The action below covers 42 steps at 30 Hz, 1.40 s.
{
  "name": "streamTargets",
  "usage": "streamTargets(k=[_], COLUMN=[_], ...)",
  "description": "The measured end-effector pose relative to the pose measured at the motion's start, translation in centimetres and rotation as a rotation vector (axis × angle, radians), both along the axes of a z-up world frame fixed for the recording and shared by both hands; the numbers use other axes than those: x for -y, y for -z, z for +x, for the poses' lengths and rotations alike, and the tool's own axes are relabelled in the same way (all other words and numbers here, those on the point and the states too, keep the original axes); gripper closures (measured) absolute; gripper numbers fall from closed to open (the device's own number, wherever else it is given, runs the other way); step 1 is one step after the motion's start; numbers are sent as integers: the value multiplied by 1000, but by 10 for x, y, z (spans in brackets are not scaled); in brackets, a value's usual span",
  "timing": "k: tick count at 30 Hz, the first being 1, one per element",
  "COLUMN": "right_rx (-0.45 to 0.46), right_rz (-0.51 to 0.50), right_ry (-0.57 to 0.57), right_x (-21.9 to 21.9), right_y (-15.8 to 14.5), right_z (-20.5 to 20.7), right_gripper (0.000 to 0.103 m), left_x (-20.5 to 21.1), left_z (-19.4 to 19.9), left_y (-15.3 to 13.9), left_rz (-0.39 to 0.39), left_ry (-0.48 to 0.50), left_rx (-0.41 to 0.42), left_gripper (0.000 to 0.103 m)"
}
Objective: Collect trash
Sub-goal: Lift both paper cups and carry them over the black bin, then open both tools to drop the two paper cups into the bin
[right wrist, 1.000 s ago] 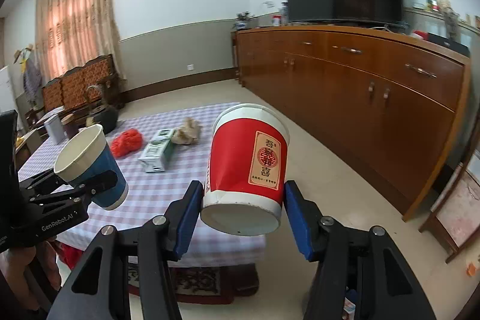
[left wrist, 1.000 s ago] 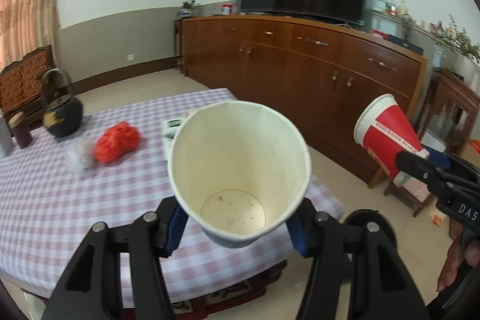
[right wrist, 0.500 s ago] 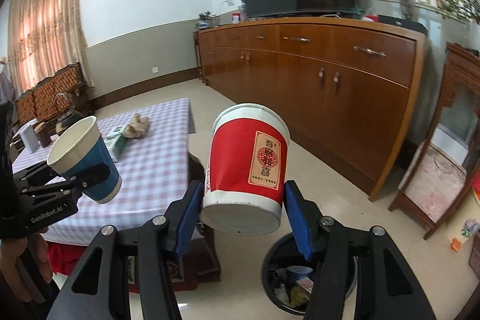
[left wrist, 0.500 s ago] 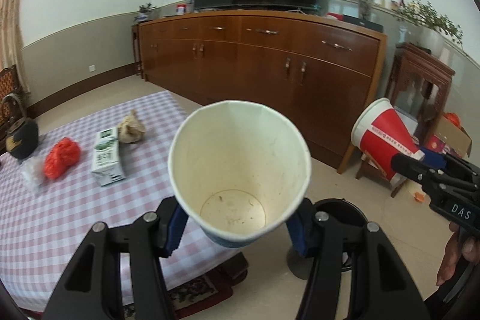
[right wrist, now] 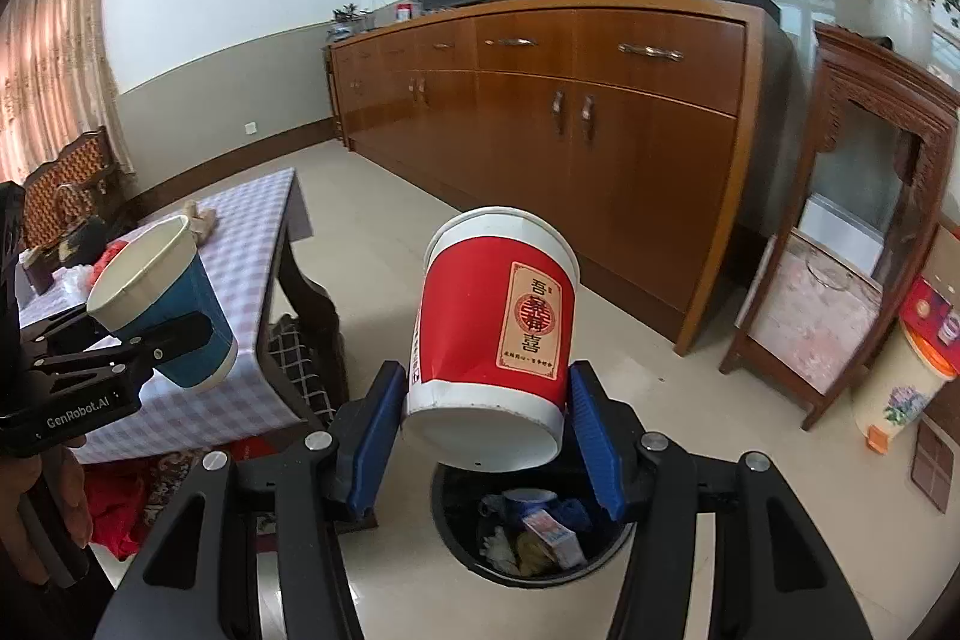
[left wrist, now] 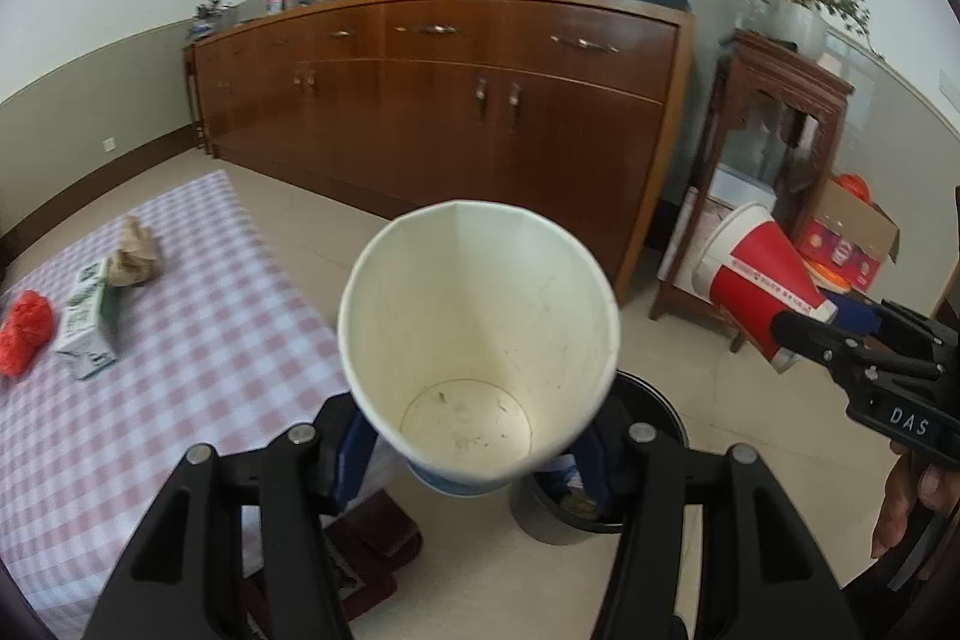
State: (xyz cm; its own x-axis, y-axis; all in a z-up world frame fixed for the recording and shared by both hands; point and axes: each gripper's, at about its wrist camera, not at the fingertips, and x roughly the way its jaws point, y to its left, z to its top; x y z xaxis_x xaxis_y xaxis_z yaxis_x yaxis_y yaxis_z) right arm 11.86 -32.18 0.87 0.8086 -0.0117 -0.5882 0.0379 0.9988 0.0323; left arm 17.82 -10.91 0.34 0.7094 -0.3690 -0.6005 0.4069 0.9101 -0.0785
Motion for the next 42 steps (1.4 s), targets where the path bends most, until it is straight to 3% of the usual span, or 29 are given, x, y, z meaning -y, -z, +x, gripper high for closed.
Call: streamTargets(k=[9, 17, 30, 38, 40, 41, 42], right_rx=[-33, -105, -315, -436, -460, -459, -457], right_rz=[-6, -27, -57, -139, -131, -133, -147], right_ry=[48, 14, -147, -315, -340, -347, -342], right_x=[34, 54, 74, 72, 77, 78, 79], right_y=[17, 52, 143, 194, 204, 208, 211], right_z=[-11, -6, 36, 70, 76, 76, 75], right_gripper=[46, 46, 45, 45, 44, 41, 17], left_x=[40, 71, 120, 134, 136, 141, 141], left_z=[4, 8, 35, 63, 65, 65, 67], left_y=[18, 47, 124, 163, 172, 180, 186], left_rz=[9, 36, 101, 97, 85, 120, 129], left_ry=[89, 178, 308, 364, 389, 398, 391], left_rx=[-43, -107, -308, -411, -426, -427, -442], left_gripper=[46, 46, 46, 46, 40, 33, 24])
